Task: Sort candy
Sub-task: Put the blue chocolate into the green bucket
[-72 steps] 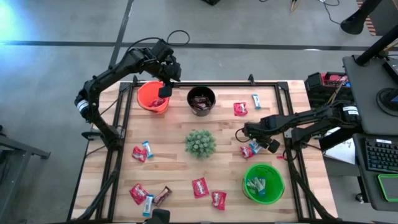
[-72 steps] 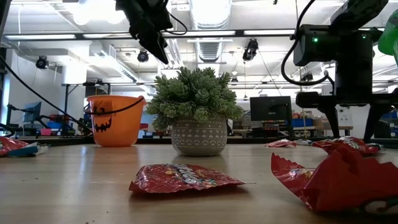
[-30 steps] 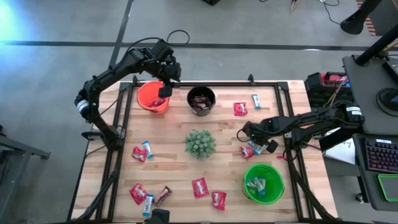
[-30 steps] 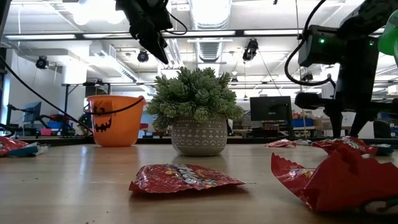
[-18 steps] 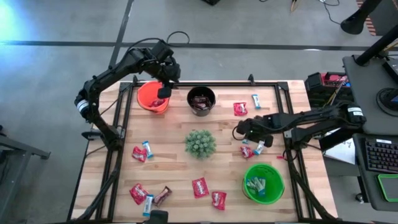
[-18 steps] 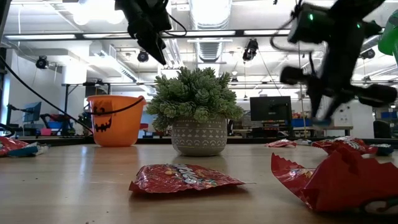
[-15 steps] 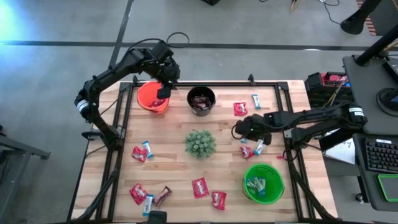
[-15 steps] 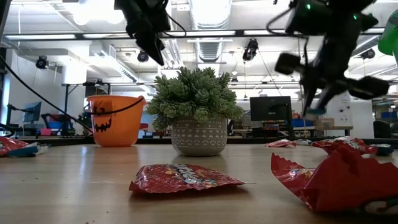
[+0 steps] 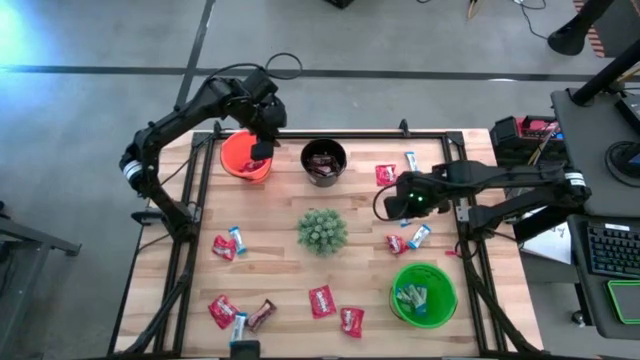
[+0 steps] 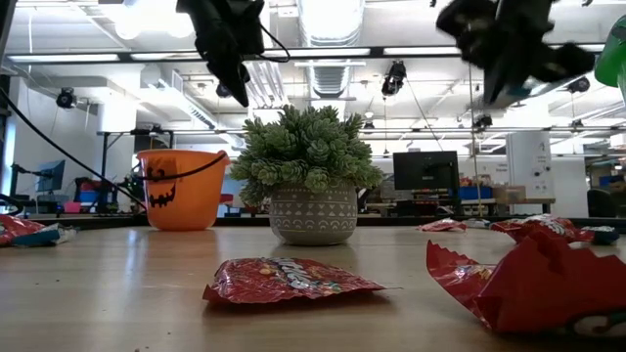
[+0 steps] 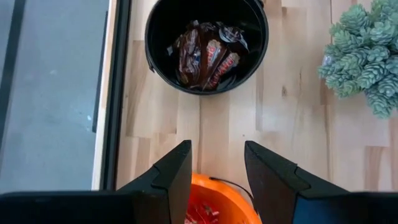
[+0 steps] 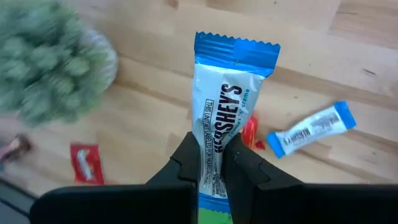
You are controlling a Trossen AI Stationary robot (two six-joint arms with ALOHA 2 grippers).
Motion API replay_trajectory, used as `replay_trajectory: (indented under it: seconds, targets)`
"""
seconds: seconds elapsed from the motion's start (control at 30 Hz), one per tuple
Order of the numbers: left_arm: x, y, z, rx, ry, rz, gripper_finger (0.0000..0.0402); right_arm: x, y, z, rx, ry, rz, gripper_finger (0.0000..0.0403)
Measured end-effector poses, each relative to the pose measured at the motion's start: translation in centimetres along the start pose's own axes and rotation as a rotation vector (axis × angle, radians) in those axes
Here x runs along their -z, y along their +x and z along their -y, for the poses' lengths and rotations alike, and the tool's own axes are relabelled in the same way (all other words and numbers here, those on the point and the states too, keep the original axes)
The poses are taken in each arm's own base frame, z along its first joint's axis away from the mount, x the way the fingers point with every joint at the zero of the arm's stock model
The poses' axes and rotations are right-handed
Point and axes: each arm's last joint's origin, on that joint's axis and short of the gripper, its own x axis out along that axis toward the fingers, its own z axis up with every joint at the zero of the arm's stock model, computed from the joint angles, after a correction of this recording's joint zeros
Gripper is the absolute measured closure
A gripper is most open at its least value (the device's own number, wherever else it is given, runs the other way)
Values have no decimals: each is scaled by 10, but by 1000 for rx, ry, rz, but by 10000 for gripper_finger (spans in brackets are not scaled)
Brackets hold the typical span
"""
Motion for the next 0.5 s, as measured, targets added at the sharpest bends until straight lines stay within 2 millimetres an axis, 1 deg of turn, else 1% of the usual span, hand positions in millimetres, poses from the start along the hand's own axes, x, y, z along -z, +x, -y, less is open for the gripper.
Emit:
replay_trajectory:
  seconds: [0.13,0.23,0.4,0.5]
  targets:
    - [1,-2,1,4,-9,-7,271,11,-21,-7,-1,-61,-27,374]
    - [2,-8,3,-3,-23,5,271,23,-30,-11,-15,-94,-47,374]
    - [6,-23,9,-21,-44,31,271,52,-30,-14,-12,-139,-103,374]
    - [11,-32,15,-15,-68,19,271,71,-28,-12,6,-159,-135,374]
